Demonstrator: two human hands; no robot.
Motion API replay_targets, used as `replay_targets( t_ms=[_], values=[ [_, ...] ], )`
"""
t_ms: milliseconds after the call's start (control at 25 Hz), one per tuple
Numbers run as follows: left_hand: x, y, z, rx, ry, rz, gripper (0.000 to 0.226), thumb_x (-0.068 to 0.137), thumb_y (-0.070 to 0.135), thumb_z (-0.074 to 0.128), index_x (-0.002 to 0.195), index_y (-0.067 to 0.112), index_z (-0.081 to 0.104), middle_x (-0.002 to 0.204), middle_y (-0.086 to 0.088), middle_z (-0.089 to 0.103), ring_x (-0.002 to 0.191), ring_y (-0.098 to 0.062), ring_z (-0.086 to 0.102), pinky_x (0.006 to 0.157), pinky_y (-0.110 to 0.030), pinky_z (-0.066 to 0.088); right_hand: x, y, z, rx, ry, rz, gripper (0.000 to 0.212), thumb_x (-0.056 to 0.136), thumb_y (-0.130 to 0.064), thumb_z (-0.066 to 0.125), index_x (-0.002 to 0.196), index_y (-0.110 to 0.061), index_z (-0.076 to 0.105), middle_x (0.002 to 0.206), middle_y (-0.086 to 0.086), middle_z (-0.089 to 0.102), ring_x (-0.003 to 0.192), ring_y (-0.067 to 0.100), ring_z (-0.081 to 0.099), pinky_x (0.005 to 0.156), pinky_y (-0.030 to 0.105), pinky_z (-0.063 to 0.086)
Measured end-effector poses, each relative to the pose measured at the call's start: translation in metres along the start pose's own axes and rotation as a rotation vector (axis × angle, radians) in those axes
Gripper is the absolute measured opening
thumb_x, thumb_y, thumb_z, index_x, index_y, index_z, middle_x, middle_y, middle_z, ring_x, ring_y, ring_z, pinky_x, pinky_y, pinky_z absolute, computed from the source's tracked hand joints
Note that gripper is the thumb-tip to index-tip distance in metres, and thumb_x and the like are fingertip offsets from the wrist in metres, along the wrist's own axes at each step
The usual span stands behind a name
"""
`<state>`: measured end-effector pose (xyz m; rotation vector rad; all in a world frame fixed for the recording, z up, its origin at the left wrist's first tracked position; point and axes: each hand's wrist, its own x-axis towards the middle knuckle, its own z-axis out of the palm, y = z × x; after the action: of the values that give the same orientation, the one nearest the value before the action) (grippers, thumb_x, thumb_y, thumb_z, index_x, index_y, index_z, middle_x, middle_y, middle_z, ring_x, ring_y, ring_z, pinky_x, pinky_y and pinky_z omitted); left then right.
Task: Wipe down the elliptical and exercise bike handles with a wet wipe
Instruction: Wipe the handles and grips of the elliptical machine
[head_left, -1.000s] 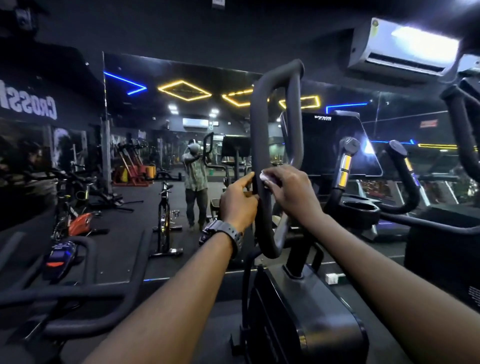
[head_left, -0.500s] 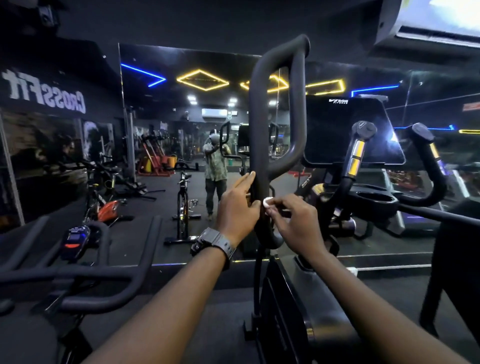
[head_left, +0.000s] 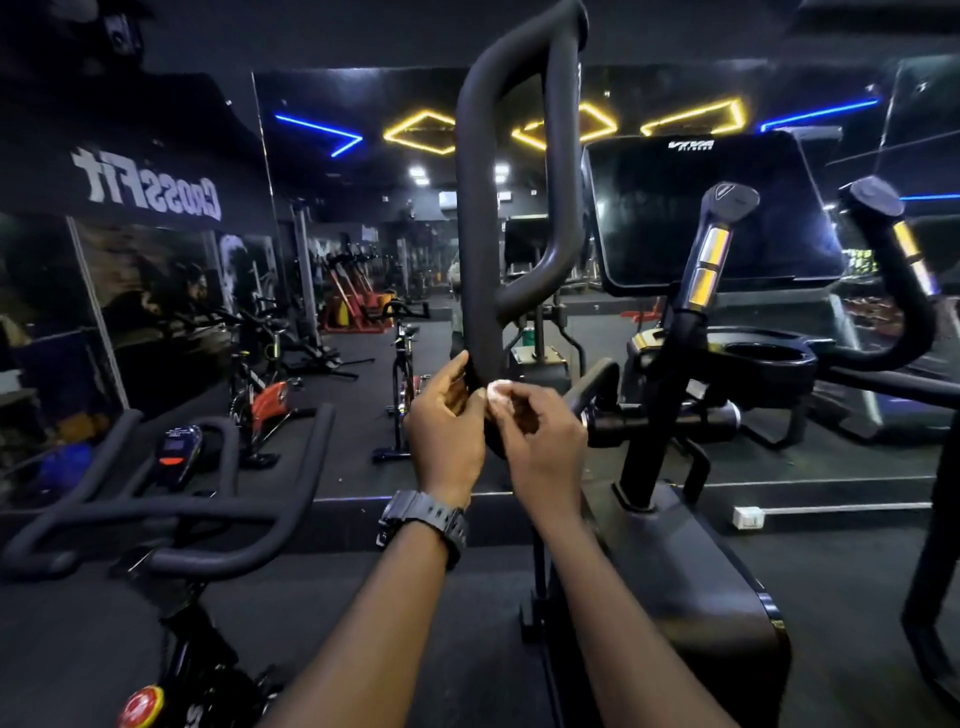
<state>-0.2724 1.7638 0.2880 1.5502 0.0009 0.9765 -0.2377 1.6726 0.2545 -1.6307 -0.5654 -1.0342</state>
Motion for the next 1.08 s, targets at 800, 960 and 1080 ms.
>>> replay_targets(
  t_ms=[800,960,1080],
  values=[
    [-0.001,-0.040,-0.008,-0.367,-0.091,-0.134,0.027,0.086,0.004,0.072,0.105,0.022,0.072,0.096,0.009,0.076,0.094,-0.005,0.071,0.081,-0.018,0.055,-0.028,0.016,0.018,-0.053,0.026,0.155,0.027,0.099,-0.013,0.053,0.123,-0.018,0.063,0.117,-0.008,0.067,0.106,0.000,0.061,0.091,0.016,0.047],
    [0.000,-0.047,-0.011,-0.391,-0.122,-0.171,0.025,0.086,0.007,0.073,0.108,0.019,0.072,0.096,0.007,0.076,0.093,-0.006,0.071,0.076,-0.015,0.053,-0.035,0.033,0.006,-0.182,-0.093,0.159,0.037,0.098,-0.001,0.048,0.127,-0.018,0.063,0.118,-0.006,0.068,0.109,0.002,0.062,0.097,0.031,0.050],
    [-0.005,-0.047,-0.010,-0.332,-0.123,-0.161,0.026,0.087,0.008,0.073,0.112,0.016,0.071,0.099,0.005,0.076,0.093,-0.005,0.071,0.077,-0.015,0.053,-0.031,0.032,0.005,-0.149,-0.163,0.184,0.041,0.098,0.000,0.046,0.134,-0.013,0.058,0.128,-0.004,0.064,0.118,0.003,0.058,0.103,0.022,0.046]
  ],
)
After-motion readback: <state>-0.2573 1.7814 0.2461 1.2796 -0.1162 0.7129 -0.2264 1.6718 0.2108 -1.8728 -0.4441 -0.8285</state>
